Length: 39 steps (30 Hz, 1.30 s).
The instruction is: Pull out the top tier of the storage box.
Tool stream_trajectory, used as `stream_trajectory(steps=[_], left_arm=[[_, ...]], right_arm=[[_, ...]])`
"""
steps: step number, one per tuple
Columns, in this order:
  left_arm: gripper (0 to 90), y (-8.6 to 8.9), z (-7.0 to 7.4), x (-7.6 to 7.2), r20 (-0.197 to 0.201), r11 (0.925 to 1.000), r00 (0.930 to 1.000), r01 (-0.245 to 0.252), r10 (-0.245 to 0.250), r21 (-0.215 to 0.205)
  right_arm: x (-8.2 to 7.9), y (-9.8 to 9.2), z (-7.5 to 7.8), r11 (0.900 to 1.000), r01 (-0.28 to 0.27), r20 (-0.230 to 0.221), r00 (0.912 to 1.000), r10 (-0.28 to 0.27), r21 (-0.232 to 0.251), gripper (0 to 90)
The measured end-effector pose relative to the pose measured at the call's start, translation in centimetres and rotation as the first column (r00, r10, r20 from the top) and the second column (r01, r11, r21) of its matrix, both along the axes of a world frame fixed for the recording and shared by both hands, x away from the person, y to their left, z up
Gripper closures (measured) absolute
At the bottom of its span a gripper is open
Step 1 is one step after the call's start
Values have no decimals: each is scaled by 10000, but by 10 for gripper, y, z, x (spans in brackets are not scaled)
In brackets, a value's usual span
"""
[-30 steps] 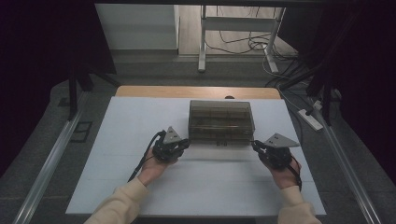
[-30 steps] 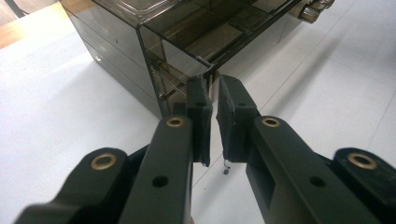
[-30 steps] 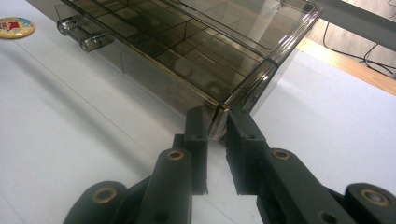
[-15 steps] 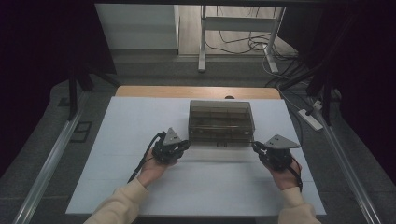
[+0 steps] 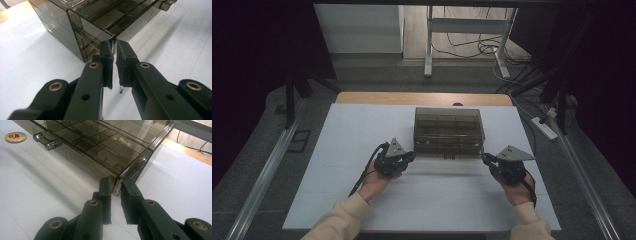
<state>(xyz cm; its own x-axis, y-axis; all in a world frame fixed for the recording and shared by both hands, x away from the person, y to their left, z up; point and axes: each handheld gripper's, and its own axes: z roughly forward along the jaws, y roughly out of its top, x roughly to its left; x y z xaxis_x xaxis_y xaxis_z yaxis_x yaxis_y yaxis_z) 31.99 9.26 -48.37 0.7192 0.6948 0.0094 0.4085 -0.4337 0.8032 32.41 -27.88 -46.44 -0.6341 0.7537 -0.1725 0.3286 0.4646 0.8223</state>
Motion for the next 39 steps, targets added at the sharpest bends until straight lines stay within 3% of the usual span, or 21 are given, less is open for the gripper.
stream_trajectory(steps=[39], left_arm=[[819,-2,-2,-10,9,9996,9998,190,-191,201]], right_arm=[[-10,-3,-3,9997,-197,29,9998,197,-120,788]])
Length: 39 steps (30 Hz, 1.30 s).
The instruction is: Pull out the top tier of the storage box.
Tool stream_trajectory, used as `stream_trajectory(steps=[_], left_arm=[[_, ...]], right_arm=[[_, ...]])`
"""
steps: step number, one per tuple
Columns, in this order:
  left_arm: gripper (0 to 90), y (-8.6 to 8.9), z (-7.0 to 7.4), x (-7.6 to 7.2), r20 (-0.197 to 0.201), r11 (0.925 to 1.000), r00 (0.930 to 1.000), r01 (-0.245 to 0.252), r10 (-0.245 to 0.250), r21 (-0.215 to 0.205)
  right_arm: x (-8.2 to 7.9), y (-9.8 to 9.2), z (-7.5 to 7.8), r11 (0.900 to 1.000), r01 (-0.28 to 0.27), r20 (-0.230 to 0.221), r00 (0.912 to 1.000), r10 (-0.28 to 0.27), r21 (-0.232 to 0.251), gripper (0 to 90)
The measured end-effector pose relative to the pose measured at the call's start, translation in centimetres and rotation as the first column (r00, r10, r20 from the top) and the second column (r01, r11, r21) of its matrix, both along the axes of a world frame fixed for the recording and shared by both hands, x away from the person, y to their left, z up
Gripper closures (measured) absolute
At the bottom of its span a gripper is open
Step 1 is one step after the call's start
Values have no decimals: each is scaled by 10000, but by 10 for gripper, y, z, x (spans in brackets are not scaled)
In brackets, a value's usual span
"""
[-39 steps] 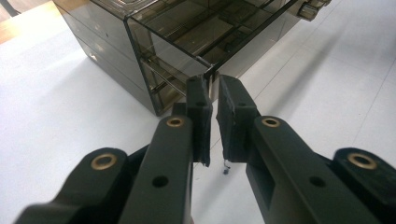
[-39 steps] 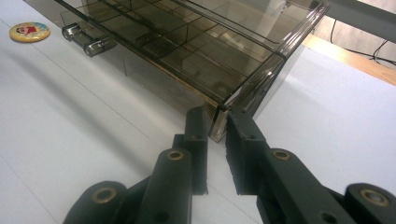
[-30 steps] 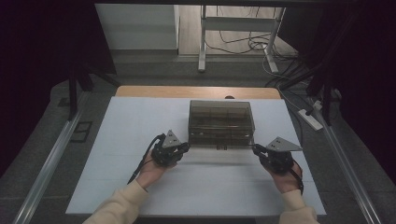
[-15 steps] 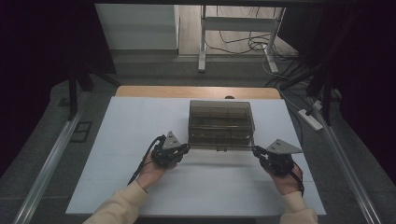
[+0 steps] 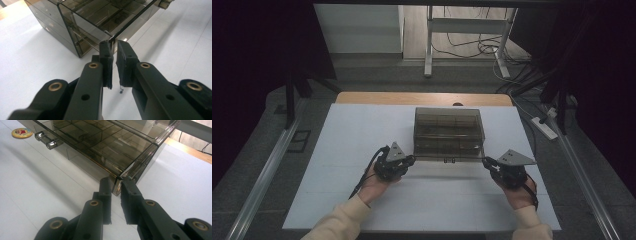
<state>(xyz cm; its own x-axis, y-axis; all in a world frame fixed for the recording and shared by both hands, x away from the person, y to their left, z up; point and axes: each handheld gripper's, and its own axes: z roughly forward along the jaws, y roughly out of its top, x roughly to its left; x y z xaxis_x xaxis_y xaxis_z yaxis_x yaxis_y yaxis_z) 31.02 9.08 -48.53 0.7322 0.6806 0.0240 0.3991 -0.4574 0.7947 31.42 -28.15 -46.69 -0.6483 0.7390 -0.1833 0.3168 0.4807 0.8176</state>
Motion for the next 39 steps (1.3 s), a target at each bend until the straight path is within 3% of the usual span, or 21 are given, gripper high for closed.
stream_trajectory(steps=[19,21,23,26,29,39], left_arm=[[811,0,-1,1,-12,10000,10000,12,-12,-22],[760,0,0,1,10,9997,9998,-218,218,51],[660,3,1,1,-7,9994,9995,-331,331,-99],[537,9,3,3,-249,9977,9985,-500,489,-451],[404,12,5,3,-482,9968,9973,-583,557,-545],[287,26,10,2,-903,9983,9959,-115,63,-574]], right_arm=[[0,-1,-2,10000,-39,41,10000,39,7,787],[-1,-1,-2,10000,78,117,9999,-78,41,746],[-5,-2,-2,9997,168,234,9996,-172,184,630],[-7,-6,-6,9996,166,145,9998,-169,241,540],[-12,-7,-10,9996,-58,163,9999,54,285,458],[-23,-9,-16,9972,-462,110,9989,456,584,366]])
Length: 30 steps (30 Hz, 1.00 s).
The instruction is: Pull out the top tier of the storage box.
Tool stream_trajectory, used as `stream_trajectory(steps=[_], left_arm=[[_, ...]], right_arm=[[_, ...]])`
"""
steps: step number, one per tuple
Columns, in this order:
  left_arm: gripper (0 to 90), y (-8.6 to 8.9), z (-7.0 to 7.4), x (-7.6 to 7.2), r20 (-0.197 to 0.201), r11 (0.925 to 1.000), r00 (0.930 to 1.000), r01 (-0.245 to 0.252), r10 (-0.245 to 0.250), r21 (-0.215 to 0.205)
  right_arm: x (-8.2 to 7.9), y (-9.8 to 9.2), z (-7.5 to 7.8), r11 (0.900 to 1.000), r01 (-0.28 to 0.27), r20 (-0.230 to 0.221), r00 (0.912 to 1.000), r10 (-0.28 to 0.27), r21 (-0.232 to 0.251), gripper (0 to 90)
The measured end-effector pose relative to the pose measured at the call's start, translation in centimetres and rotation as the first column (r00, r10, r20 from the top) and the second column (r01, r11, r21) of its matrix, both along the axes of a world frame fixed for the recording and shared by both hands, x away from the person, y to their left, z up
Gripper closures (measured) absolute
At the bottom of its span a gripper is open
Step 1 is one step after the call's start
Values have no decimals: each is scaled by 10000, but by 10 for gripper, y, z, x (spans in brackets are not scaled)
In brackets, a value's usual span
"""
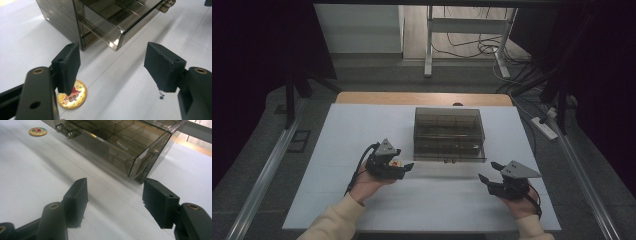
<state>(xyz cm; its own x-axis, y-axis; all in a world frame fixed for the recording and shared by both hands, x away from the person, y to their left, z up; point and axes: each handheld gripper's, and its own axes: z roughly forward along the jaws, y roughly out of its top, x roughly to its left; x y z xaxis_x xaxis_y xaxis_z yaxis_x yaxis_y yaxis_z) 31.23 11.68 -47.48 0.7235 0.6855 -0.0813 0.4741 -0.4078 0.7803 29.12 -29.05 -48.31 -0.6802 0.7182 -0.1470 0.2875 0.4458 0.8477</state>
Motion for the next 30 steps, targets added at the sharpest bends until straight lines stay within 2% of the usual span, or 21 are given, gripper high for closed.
stream_trajectory(steps=[5,12,26,30], left_arm=[[256,7,4,3,-102,10000,9999,27,-26,50],[248,14,9,4,-125,9998,9999,-44,46,179],[227,28,5,14,-427,9985,9981,-424,438,339],[218,31,2,16,-530,9977,9978,-365,396,566]], right_arm=[[2,-2,-6,9999,-65,-71,10000,66,154,342],[1,0,-9,9998,-209,-66,9998,210,39,310],[1,2,-16,9995,-272,-240,9994,269,-134,308],[1,2,-17,9993,-295,-310,9991,288,-214,308]])
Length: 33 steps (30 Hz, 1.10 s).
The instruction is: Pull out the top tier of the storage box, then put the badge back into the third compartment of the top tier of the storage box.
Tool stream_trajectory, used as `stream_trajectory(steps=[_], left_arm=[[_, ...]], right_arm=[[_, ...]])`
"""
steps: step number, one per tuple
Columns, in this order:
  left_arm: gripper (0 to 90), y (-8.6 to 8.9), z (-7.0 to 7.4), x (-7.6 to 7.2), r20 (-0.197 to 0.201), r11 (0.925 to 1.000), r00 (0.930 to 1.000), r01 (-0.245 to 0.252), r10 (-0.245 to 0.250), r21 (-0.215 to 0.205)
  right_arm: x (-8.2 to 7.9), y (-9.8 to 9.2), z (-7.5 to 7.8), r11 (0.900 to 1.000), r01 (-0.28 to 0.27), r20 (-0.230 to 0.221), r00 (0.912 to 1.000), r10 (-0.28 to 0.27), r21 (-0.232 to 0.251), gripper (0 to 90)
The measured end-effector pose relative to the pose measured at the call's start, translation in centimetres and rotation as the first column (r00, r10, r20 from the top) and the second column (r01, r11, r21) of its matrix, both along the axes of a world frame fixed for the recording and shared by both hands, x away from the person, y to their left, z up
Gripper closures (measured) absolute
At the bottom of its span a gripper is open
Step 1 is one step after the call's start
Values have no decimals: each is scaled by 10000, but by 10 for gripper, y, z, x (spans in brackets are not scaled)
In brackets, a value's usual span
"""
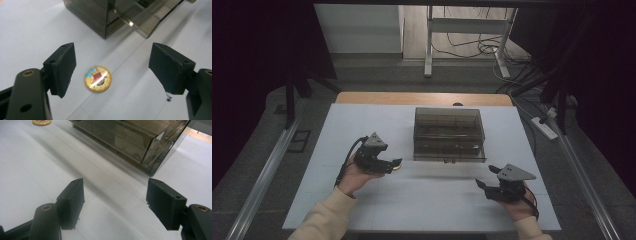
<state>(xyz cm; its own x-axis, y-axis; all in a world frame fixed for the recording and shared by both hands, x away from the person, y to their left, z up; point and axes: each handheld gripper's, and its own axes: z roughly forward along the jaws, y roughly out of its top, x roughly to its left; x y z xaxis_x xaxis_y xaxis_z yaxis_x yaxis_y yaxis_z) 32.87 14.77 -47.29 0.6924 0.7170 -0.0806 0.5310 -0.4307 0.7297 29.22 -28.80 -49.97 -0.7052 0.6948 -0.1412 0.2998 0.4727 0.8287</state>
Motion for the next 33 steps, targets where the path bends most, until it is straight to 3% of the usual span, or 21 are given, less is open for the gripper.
stream_trajectory(steps=[21,29,33], left_arm=[[175,0,-22,21,-973,9969,9952,161,-86,764],[162,-9,-27,29,-1506,9865,9877,639,-409,1510],[161,-12,-28,31,-1564,9852,9869,659,-408,1585]], right_arm=[[2,3,-5,9995,51,-137,9999,-55,-316,298],[2,4,-6,9992,6,-161,9999,-12,-397,298],[2,4,-6,9990,-11,-156,9999,4,-451,298]])
